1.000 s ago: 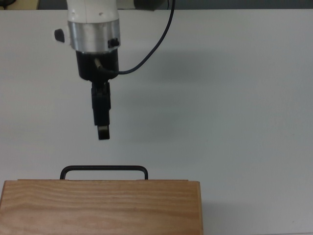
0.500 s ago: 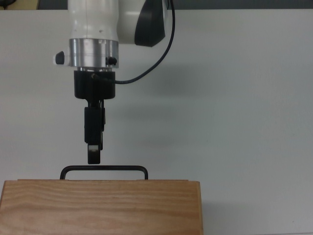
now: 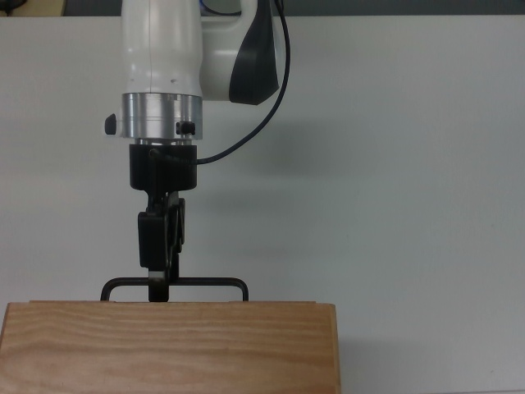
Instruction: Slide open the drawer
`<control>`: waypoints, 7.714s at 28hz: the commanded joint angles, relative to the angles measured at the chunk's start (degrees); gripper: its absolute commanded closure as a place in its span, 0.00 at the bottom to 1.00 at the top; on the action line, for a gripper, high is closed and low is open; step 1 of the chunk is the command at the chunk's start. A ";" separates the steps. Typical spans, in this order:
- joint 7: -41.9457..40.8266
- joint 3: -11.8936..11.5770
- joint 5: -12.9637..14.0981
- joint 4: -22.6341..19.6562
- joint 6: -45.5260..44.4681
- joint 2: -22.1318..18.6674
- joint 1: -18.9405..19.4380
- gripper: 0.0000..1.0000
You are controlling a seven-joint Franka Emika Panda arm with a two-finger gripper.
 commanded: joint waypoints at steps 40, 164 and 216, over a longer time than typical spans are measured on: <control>2.82 2.10 1.71 -16.52 -5.15 -16.32 -0.77 1.00; -84.35 2.89 -8.22 -11.43 -82.24 -32.06 -4.28 0.00; -85.41 5.09 -8.83 -10.28 -82.59 -31.27 -4.02 0.00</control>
